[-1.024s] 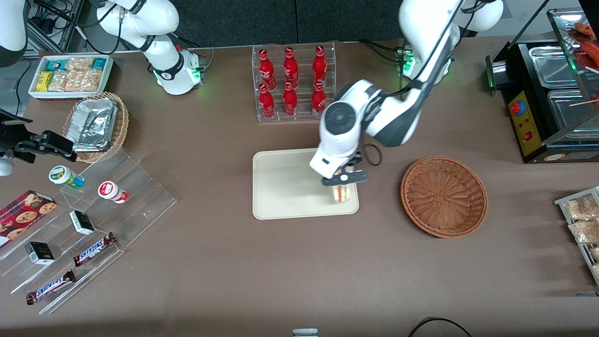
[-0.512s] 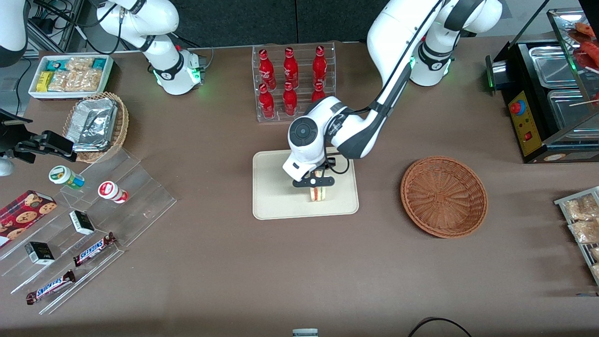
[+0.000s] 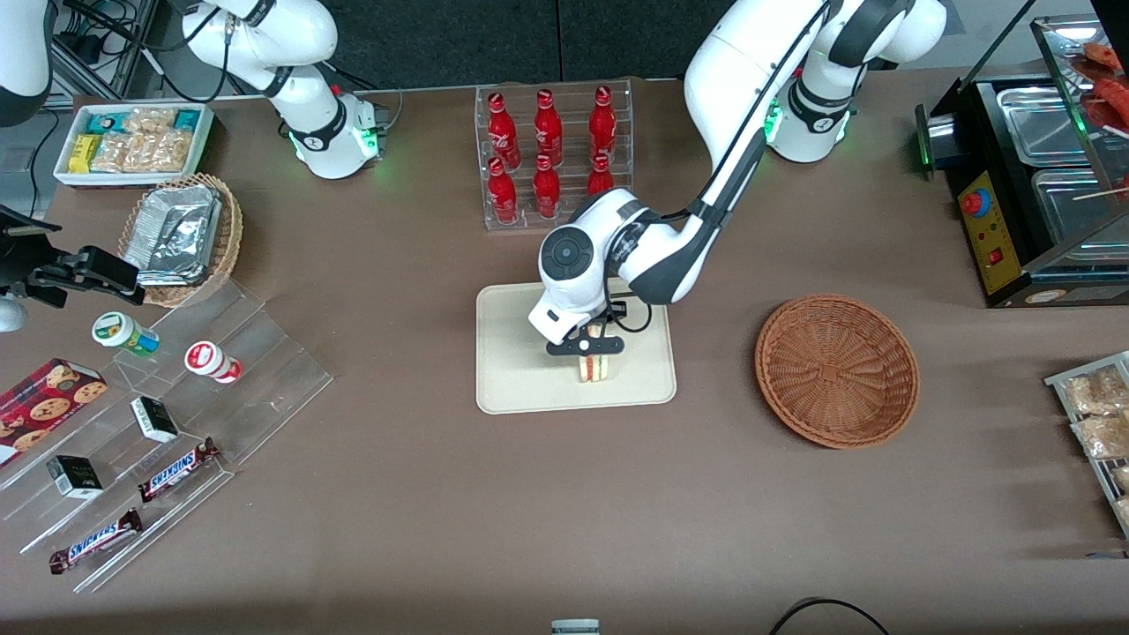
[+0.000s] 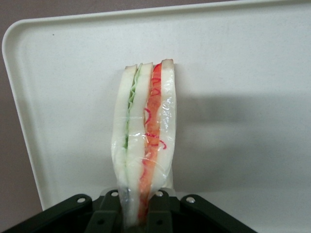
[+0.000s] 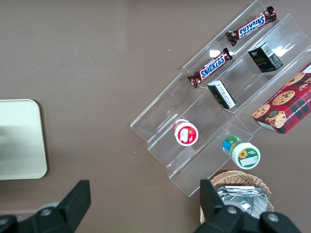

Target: Place sandwich from basket to tray

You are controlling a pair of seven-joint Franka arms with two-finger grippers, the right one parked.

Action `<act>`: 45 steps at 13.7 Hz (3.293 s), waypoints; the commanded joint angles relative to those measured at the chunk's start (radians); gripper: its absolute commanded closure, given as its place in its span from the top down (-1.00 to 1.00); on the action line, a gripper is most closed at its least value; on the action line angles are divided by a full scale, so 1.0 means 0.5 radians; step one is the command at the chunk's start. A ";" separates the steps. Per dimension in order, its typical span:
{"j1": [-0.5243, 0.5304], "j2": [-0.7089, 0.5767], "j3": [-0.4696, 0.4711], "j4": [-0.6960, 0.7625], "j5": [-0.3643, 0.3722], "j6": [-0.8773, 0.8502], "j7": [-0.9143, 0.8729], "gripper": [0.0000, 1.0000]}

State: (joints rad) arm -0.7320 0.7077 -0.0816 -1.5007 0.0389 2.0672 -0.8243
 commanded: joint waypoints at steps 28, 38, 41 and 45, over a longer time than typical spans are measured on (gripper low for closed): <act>0.423 -0.372 0.071 -0.014 0.017 -0.318 0.439 1.00; 1.040 -0.878 0.068 -0.386 -0.148 -0.409 1.215 1.00; 1.151 -1.016 0.074 -0.386 -0.148 -0.648 1.390 1.00; 1.323 -1.215 0.062 -0.379 -0.130 -0.955 1.590 1.00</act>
State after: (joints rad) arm -0.1088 0.1729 -0.0362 -1.6576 -0.0229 1.6358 -0.0741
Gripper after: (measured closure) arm 0.000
